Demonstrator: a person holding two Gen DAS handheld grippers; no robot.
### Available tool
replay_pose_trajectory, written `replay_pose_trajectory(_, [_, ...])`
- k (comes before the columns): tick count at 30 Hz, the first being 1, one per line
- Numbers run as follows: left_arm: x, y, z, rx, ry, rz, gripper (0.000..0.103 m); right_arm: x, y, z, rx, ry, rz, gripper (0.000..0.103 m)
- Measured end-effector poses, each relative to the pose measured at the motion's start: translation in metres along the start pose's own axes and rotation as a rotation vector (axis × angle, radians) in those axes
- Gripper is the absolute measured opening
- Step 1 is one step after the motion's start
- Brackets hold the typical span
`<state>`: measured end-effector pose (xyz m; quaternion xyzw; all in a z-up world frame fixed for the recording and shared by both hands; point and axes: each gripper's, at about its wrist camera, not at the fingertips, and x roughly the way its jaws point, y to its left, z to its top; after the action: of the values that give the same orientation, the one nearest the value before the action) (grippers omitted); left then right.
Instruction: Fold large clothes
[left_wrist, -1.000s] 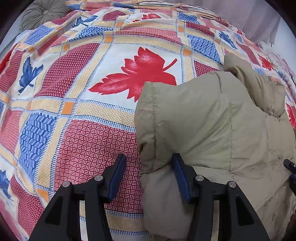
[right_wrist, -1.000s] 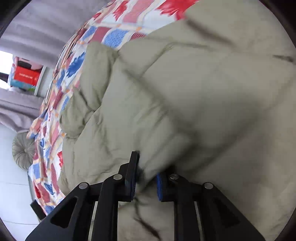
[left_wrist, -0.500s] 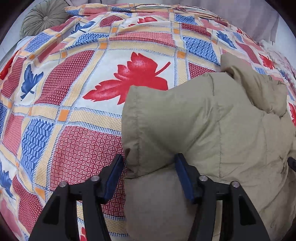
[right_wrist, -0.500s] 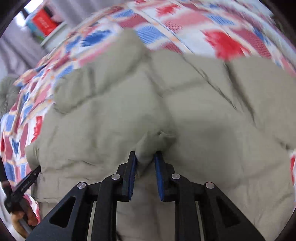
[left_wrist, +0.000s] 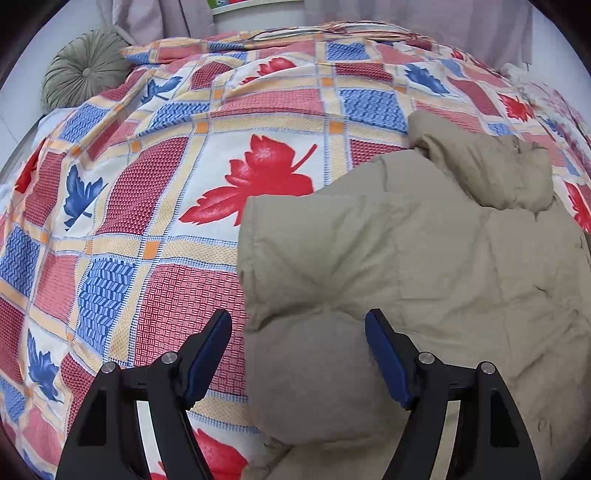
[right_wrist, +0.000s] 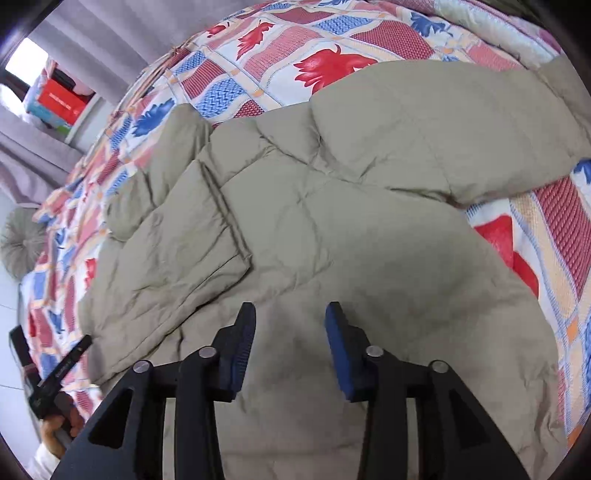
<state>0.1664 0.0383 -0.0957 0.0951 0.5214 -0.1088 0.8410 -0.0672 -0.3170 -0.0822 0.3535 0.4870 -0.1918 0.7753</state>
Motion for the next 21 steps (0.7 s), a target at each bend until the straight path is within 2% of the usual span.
replay_pose_trajectory(3, [-0.017,-0.021,-0.009,0.020,0.015,-0.048,0.076,-0.003,-0.005,-0.008,0.053,0.039,0.079,0.046])
replay_pose_trajectory(5, [-0.024,-0.038,-0.018,0.034,0.037,-0.068,0.076,-0.005,-0.008,-0.015,0.066,0.062,0.099,0.051])
replay_pose_trajectory(11, [-0.037,-0.092,-0.049,0.099,0.081,-0.130,0.076,-0.014,-0.022,-0.018,0.080,0.066,0.139,0.052])
replay_pose_trajectory(14, [-0.040,-0.115,-0.051,0.102,0.078,-0.156,0.076,-0.011,-0.028,-0.010,0.125,0.065,0.175,0.052])
replay_pose_trajectory(17, [-0.038,-0.131,-0.047,0.048,0.084,-0.178,0.076,0.007,-0.022,0.005,0.166,0.088,0.290,0.052])
replay_pose_trajectory(20, [-0.038,-0.140,-0.045,-0.010,0.076,-0.177,0.103,0.044,-0.009,0.015,0.223,0.144,0.380,0.052])
replay_pose_trajectory(21, [-0.039,-0.140,-0.043,-0.020,0.060,-0.167,0.103,0.057,-0.005,0.018,0.244,0.163,0.396,0.052])
